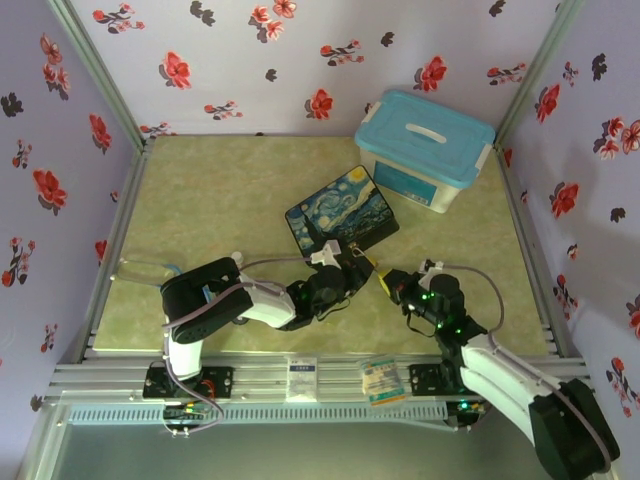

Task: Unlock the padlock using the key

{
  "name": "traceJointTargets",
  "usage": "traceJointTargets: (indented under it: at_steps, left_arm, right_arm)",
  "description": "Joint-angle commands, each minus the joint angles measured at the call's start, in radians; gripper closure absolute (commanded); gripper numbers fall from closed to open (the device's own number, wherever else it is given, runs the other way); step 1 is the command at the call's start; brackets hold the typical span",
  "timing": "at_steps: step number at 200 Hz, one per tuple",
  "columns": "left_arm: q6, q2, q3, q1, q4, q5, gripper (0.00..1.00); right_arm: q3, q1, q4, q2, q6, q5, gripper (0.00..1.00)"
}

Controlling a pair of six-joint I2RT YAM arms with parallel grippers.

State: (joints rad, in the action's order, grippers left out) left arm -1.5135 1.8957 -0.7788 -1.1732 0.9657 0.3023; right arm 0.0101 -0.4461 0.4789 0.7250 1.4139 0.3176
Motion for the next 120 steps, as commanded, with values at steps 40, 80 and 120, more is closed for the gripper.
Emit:
traceJointTargets:
  at_steps: [40, 80, 120]
  left_arm:
    - [-0.010, 0.011, -0.013, -0.008, 0.063, 0.001, 1.00]
    - [-0.002, 0.006, -0.012, -0.008, 0.065, 0.007, 1.00]
    - [-0.015, 0.017, -0.008, -0.012, 0.085, 0.001, 1.00]
  right_arm:
    - [-0.013, -0.008, -0.054, -0.060, -0.025, -0.029, 1.00]
    - [-0.012, -0.008, -0.041, -0.032, -0.028, -0.019, 1.00]
    - [-0.012, -0.008, 0.014, -0.029, -0.010, -0.029, 1.00]
